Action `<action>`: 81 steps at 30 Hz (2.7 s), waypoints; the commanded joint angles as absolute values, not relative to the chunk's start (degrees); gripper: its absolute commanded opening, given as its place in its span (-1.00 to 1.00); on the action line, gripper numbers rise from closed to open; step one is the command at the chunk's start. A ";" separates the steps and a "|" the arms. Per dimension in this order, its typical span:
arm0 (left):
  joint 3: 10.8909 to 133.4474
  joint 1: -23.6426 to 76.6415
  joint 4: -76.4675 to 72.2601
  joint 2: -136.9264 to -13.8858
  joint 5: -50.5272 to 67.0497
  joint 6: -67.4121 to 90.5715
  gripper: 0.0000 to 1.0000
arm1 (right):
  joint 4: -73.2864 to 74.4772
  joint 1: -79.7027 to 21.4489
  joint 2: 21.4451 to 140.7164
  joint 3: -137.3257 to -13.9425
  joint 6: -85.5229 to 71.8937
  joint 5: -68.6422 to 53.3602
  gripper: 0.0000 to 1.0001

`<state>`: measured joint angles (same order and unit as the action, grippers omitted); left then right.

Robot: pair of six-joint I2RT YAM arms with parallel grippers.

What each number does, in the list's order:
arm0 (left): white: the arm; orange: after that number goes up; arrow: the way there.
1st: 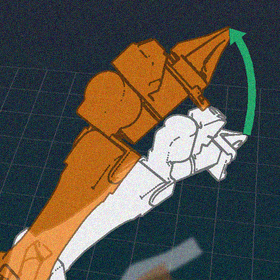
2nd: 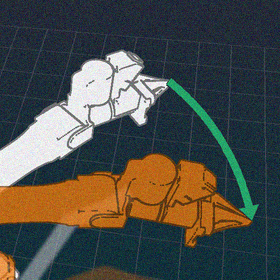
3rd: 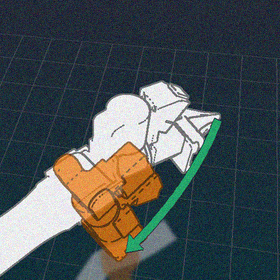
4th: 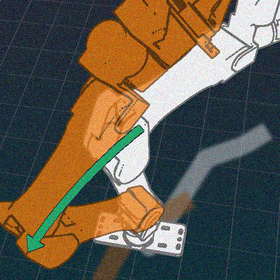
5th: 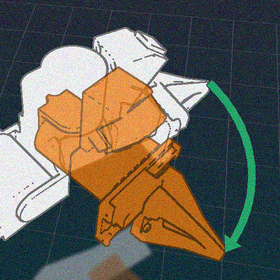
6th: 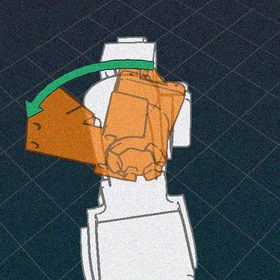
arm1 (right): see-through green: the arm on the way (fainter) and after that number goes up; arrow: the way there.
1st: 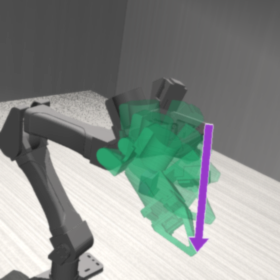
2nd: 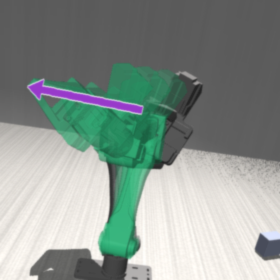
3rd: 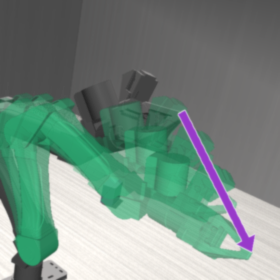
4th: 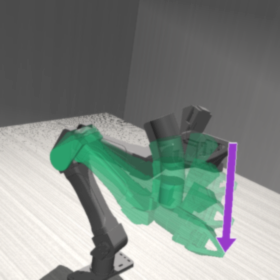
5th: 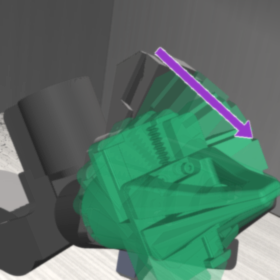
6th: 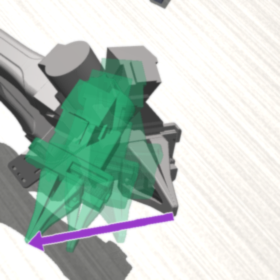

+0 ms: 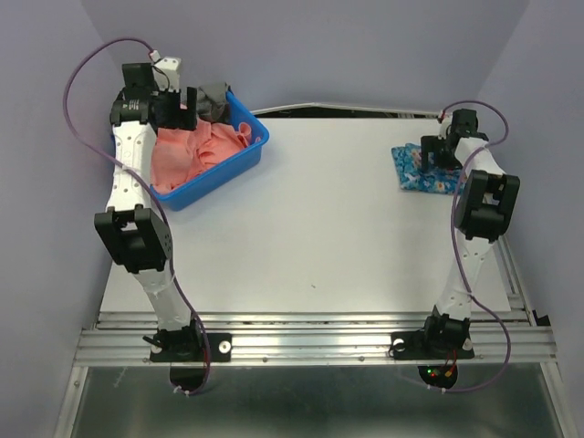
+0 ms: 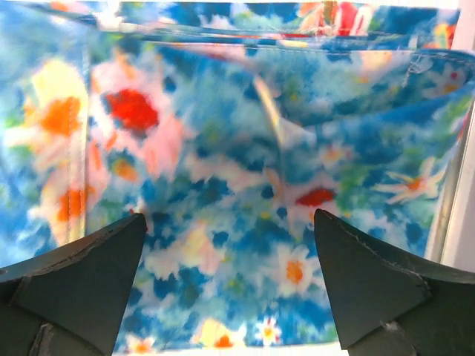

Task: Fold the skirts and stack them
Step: Neatly place the folded skirt to the corner, then grab the skirt from the pile, then move the skirt to the center of the board

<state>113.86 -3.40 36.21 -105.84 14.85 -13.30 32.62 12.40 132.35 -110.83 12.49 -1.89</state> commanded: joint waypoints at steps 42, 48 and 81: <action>133.15 -10.02 28.74 -105.39 42.25 -12.85 -1.00 | 44.91 2.64 111.80 -110.83 10.46 -23.45 1.00; 132.46 -4.58 23.91 -98.10 53.16 -3.88 -1.00 | 46.31 2.64 112.50 -112.24 9.93 -28.82 1.00; 61.79 26.65 29.53 -71.53 34.44 -22.51 0.32 | 60.04 -6.05 105.56 -88.51 26.73 -38.50 0.54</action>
<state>61.14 33.52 27.22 -67.72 30.28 -26.52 64.60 -0.19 110.78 -92.09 27.59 -36.27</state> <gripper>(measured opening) 0.668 0.771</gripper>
